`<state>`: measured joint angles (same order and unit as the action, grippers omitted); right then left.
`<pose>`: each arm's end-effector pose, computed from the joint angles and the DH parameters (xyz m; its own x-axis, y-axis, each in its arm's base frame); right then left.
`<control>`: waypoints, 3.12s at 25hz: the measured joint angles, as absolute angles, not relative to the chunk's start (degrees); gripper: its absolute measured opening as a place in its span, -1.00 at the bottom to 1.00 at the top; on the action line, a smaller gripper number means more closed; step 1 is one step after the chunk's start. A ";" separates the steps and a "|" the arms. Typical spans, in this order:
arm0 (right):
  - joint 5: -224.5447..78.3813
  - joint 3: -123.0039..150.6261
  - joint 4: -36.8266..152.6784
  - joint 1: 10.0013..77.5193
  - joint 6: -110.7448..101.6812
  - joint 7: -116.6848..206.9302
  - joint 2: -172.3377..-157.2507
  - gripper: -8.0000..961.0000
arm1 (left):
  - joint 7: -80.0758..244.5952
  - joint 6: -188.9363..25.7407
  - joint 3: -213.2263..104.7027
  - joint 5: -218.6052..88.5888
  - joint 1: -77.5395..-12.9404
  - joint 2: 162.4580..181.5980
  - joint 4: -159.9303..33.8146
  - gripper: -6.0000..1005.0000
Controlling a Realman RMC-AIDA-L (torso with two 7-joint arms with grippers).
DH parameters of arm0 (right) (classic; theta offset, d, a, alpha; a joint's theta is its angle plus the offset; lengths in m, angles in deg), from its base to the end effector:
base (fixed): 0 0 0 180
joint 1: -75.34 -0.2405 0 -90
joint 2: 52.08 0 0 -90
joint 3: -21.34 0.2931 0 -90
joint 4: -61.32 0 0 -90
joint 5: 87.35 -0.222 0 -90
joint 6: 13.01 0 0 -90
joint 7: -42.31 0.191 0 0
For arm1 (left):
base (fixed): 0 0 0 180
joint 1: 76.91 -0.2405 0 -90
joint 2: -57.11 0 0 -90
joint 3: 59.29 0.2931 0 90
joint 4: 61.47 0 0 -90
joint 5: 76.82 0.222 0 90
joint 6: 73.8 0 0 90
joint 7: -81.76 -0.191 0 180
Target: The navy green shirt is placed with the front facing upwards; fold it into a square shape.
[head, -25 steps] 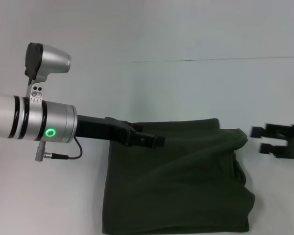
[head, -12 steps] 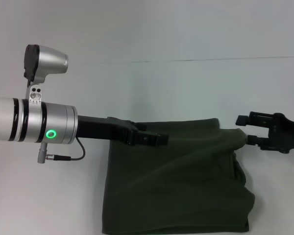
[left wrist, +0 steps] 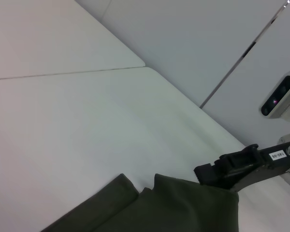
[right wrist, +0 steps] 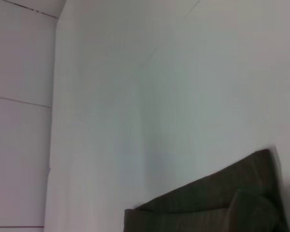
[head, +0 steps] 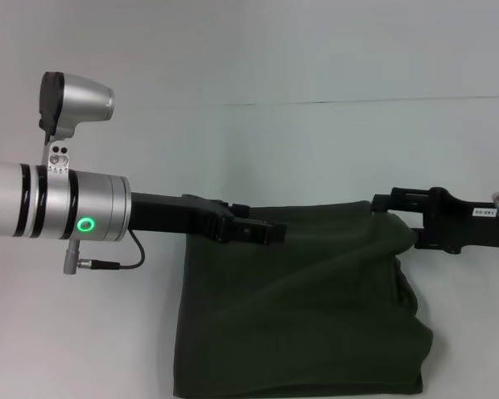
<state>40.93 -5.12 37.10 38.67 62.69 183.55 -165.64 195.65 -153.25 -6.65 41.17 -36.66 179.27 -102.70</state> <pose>0.3323 0.4128 -0.0481 -0.1802 -0.8800 -0.4395 -0.9674 0.0777 0.2411 -0.2057 0.4133 -0.1079 0.6644 0.6596 0.3516 0.6950 -0.7182 0.0338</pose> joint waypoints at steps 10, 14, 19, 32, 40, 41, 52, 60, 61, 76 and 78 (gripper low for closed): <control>40.74 -6.00 35.54 37.92 61.77 180.23 -166.91 0.49 | 195.66 -153.26 -6.65 40.74 -36.73 179.45 -102.68 0.77; 40.54 -5.82 35.50 37.05 61.65 178.57 -167.26 0.11 | 195.56 -153.26 -6.65 40.21 -36.94 179.45 -102.68 0.77; 39.33 -5.91 35.22 35.77 61.85 176.77 -167.84 -0.38 | 195.33 -153.24 -6.65 39.95 -37.04 179.45 -102.68 0.77; 36.11 -6.08 34.52 35.07 64.49 173.47 -168.18 -0.95 | 194.85 -153.30 -6.65 38.43 -38.02 179.45 -102.69 0.76; 31.10 -6.08 33.58 34.82 71.61 167.03 -168.43 -0.95 | 194.71 -153.35 -6.76 38.31 -38.31 179.45 -102.69 0.76; 30.24 -6.09 33.24 35.02 72.88 165.93 -168.49 -0.95 | 194.70 -153.35 -6.84 38.31 -38.33 179.45 -102.69 0.76; 28.65 -6.77 31.47 40.42 68.49 163.24 -168.71 -0.95 | 194.61 -153.43 -7.88 38.22 -38.38 179.60 -102.69 0.76; 28.68 -9.83 32.10 42.75 59.87 164.76 -168.86 -0.95 | 194.61 -153.75 -7.91 38.22 -38.42 179.63 -102.69 0.75; 28.69 -9.86 32.43 42.94 59.24 165.16 -168.72 -0.95 | 194.61 -153.83 -7.91 38.22 -38.42 179.63 -102.69 0.75; 27.66 -6.78 33.84 44.44 62.93 163.67 -165.83 -0.35 | 194.78 -156.14 -8.31 38.23 -38.45 179.63 -102.46 0.75; 26.21 -4.20 32.99 45.28 66.41 160.64 -165.66 -0.20 | 194.74 -157.49 -9.57 38.23 -38.48 179.63 -102.45 0.75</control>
<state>26.21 -4.20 32.99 45.28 66.41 160.64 -165.66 194.74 -157.49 -9.57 38.23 -38.48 179.63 -102.45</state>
